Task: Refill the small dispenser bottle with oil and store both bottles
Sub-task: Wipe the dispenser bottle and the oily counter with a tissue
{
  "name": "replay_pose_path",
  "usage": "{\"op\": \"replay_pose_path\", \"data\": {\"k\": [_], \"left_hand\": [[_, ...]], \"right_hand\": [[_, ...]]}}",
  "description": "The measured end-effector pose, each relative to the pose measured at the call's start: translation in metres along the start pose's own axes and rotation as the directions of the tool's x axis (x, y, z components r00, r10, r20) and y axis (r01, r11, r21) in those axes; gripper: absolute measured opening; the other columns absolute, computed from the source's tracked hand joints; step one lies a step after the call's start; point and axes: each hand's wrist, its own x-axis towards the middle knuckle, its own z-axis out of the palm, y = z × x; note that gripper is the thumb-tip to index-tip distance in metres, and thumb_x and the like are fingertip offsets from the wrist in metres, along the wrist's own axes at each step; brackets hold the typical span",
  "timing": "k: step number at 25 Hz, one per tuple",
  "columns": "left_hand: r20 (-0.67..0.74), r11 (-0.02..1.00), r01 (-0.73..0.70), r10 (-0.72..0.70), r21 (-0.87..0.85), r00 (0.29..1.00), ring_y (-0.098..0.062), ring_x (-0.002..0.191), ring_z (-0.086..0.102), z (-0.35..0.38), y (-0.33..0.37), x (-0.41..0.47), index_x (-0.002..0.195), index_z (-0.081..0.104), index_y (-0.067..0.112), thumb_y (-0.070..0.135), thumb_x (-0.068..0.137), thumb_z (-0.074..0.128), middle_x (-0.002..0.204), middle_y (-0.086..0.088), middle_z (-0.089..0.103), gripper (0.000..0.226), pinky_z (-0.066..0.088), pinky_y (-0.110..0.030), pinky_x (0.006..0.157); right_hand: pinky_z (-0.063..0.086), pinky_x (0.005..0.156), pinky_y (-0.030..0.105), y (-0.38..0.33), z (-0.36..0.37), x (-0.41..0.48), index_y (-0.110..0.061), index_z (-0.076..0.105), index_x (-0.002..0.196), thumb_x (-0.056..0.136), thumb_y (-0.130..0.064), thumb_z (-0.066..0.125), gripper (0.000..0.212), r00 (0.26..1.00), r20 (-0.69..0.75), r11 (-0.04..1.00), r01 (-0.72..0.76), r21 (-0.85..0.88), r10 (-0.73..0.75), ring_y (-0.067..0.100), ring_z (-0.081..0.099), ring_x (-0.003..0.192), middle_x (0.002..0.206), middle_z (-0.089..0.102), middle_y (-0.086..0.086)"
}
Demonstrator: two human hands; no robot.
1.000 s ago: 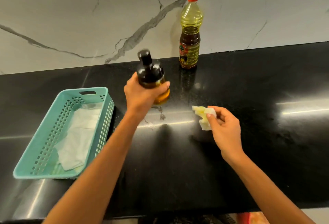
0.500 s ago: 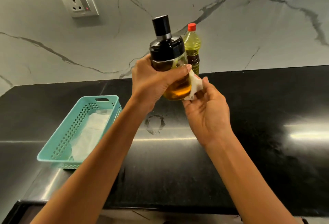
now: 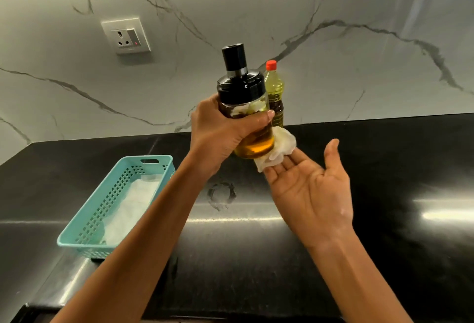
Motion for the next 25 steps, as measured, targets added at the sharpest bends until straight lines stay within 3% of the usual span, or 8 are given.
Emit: {"op": "replay_pose_path", "data": {"k": [4,6,10,12,15,19,25], "left_hand": [[0.05,0.999,0.001,0.001,-0.048,0.999,-0.003,0.084,0.067,0.012,0.01,-0.001,0.094,0.067,0.022,0.027,0.059,0.084,0.089,0.008,0.071,0.04,0.051,-0.018,0.073],[0.066,0.998,-0.007,0.011,-0.066,0.998,0.0,0.08,0.067,0.019,0.016,0.001,0.09,0.068,0.023,0.025,0.059,0.084,0.084,0.008,0.071,0.035,0.051,-0.015,0.069],[0.04,0.998,-0.065,0.065,0.001,0.997,-0.002,0.084,0.066,0.022,0.021,0.007,0.098,0.067,0.018,0.027,0.061,0.084,0.09,0.007,0.07,0.042,0.053,-0.017,0.074],[0.022,0.996,-0.078,0.076,0.053,0.997,0.002,0.084,0.063,0.023,0.023,0.009,0.102,0.065,0.019,0.029,0.061,0.083,0.091,0.009,0.068,0.046,0.052,-0.012,0.072],[-0.009,0.998,-0.054,0.054,0.03,0.998,0.003,0.083,0.063,0.025,0.024,0.01,0.101,0.065,0.021,0.03,0.06,0.083,0.09,0.012,0.068,0.046,0.051,-0.012,0.071],[0.026,0.998,-0.049,0.05,-0.046,0.998,0.003,0.081,0.065,0.036,0.03,0.006,0.094,0.065,0.026,0.028,0.058,0.085,0.086,0.012,0.069,0.041,0.052,-0.015,0.073],[0.104,0.997,-0.056,0.061,-0.051,0.993,-0.004,0.085,0.067,0.049,0.037,0.009,0.092,0.068,0.024,0.029,0.059,0.085,0.088,0.007,0.072,0.037,0.055,-0.026,0.08]], "right_hand": [[0.033,0.111,0.039,-0.01,0.01,0.024,-0.004,0.042,0.136,0.091,-0.061,0.021,0.076,0.998,-0.059,0.995,0.012,-0.094,-0.017,0.027,0.049,0.125,0.132,0.054,0.019],[0.032,0.109,0.039,-0.005,0.013,0.032,-0.007,0.039,0.139,0.091,-0.064,0.017,0.077,0.997,-0.079,0.998,-0.016,-0.058,0.011,0.029,0.047,0.127,0.133,0.053,0.02],[0.023,0.113,0.042,0.001,0.007,0.02,-0.003,0.03,0.143,0.083,-0.071,0.034,0.09,0.996,0.008,0.992,-0.088,0.091,0.088,0.034,0.032,0.136,0.146,0.036,0.02],[0.025,0.113,0.043,-0.006,0.003,0.008,0.003,0.035,0.139,0.075,-0.069,0.041,0.097,0.991,0.079,0.988,-0.116,0.104,0.108,0.036,0.038,0.133,0.141,0.041,0.024],[0.032,0.105,0.05,-0.027,-0.002,0.0,0.007,0.038,0.134,0.072,-0.069,0.033,0.098,0.998,0.063,1.0,-0.018,0.019,0.017,0.039,0.046,0.126,0.133,0.048,0.029],[0.033,0.108,0.042,-0.05,0.001,0.018,0.003,0.04,0.135,0.08,-0.074,0.02,0.096,0.998,0.042,0.998,0.051,-0.035,-0.05,0.032,0.05,0.124,0.132,0.052,0.023],[0.03,0.112,0.041,-0.042,-0.001,0.036,-0.002,0.041,0.136,0.084,-0.074,0.013,0.093,0.997,0.021,0.997,-0.075,0.022,0.075,0.034,0.047,0.127,0.132,0.052,0.024]]}}
